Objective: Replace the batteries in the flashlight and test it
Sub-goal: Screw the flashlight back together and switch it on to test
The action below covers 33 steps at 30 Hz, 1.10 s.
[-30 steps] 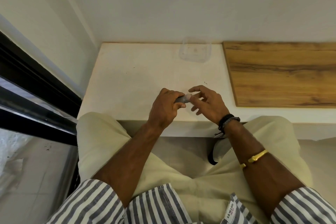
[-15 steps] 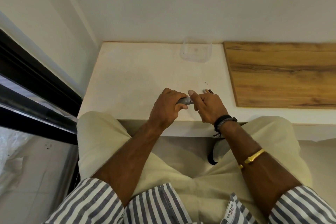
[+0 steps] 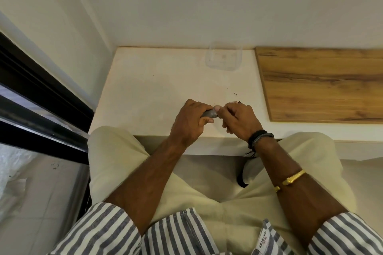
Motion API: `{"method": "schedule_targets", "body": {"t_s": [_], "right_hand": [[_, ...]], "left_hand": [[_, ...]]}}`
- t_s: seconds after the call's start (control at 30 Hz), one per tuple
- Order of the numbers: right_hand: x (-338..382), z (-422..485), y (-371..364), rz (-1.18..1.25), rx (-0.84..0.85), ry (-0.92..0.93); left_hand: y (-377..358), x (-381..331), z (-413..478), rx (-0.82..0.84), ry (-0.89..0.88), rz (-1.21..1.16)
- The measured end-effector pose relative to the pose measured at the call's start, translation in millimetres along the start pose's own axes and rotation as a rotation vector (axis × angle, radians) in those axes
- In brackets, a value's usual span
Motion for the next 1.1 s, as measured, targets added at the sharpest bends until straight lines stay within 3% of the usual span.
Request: {"method": "schedule_targets", "body": {"t_s": [0.13,0.3,0.4,0.73,0.9,1.1], "right_hand": [[-8.2,0.7,-0.4,-0.044,-0.052,-0.084],[-0.3,-1.2,-1.8,0.133,0.052,-0.023],[9.0,-0.6,1.2,0.094,0.047,0.059],[6.1,-2.4,-0.3,-0.072,-0.037,0.023],[-0.3,-2.2,-4.9,0.019,0.024,0.007],[18.9,-1.9,0.0,-0.067,-0.013,0.219]], "left_hand": [[-4.3,-3.7,0.0,0.019,-0.026,0.006],[-1.7,3.5,-0.2,-0.006,0.018,-0.028],[-3.9,8.6,0.2,0.006,0.051,-0.012],[-2.6,-2.1,-1.3,-0.011,-0.005,-0.017],[-3.2,7.5,-0.2,0.019,0.045,-0.064],[-8.4,5.3,-0.3,0.078,0.033,-0.086]]}}
Point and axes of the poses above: each hand's wrist, its own z-axis towards the middle knuckle, its own y-axis out of the back of the hand, x = y × z, the point moved 10 cm from there along z, towards the middle knuckle, and after that the axes turned 15 degrees about z, right-handed, at the moved point
